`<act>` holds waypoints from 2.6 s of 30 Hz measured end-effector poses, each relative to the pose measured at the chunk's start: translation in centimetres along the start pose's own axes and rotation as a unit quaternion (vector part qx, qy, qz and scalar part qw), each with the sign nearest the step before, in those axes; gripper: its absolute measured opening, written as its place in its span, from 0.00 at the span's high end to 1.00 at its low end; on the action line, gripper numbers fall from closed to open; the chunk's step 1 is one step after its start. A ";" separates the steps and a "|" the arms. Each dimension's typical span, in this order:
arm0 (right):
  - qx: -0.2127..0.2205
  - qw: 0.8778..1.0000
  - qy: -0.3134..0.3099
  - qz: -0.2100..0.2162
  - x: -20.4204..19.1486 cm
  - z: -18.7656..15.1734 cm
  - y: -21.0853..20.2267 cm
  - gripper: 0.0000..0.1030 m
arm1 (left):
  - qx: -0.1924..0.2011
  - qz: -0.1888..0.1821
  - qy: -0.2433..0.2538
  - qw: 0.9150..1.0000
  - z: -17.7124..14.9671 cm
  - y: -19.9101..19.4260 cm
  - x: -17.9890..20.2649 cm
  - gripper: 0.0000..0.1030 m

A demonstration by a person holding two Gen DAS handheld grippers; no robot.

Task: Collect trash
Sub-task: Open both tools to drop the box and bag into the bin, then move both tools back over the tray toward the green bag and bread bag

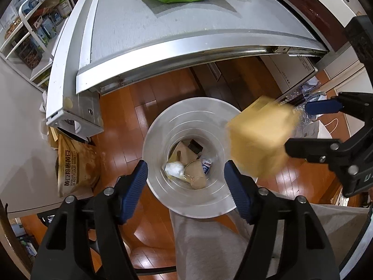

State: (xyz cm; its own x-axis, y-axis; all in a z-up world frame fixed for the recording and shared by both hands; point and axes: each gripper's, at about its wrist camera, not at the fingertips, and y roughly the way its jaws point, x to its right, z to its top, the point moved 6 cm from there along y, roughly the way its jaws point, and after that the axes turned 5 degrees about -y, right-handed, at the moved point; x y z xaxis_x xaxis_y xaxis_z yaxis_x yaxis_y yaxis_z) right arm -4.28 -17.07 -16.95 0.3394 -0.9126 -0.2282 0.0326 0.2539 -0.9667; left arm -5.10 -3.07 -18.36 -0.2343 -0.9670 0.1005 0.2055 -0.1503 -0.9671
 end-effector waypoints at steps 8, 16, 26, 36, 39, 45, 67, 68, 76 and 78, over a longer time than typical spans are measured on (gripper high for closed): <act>0.011 1.000 -0.012 0.001 0.4 -0.4 -1.4 0.05 | 0.020 0.002 0.000 1.000 0.3 -1.2 -0.3 0.10; 0.067 0.998 -0.004 0.008 0.3 1.5 -5.6 0.05 | 0.044 -0.003 -0.016 0.999 1.3 -3.1 -0.9 0.10; 0.146 0.988 -0.003 -0.049 1.5 6.9 -10.7 0.05 | 0.112 -0.010 -0.014 0.994 4.4 -7.4 0.0 0.09; 0.129 0.969 -0.181 -0.108 -2.4 13.5 -9.6 0.05 | 0.108 -0.001 0.010 0.994 7.2 -6.9 -0.2 0.09; 0.102 0.949 -0.268 -0.132 -4.6 15.8 -7.8 0.05 | 0.103 -0.014 -0.008 0.995 6.8 -6.6 -0.4 0.09; 0.030 0.905 -0.385 -0.179 -6.1 19.9 -2.6 0.06 | 0.102 -0.027 -0.051 0.993 6.0 -6.6 -1.7 0.09; 0.031 0.986 -0.157 -0.044 -2.1 14.4 -2.8 0.29 | 0.107 -0.031 -0.112 0.987 10.6 -6.0 -5.9 0.09; 0.041 0.988 -0.145 -0.035 -1.6 14.1 -3.3 0.26 | 0.109 -0.029 -0.110 0.987 11.3 -5.9 -6.0 0.09; 0.126 0.981 -0.089 -0.116 4.5 17.9 -9.5 0.23 | 0.135 -0.033 -0.087 0.987 15.6 -6.6 -4.8 0.09; 0.132 0.977 -0.092 -0.141 5.5 19.2 -9.7 0.22 | 0.139 -0.037 -0.084 0.986 15.8 -6.8 -4.4 0.09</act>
State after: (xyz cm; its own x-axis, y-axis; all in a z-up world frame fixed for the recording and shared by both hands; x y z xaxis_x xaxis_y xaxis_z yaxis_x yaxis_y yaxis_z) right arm 15.34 -18.36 -6.63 0.4437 -0.8915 0.0918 0.3818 0.0954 -0.9193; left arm 9.51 -1.05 -8.54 -0.1024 -0.9684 0.2276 0.4518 -0.2491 -0.8566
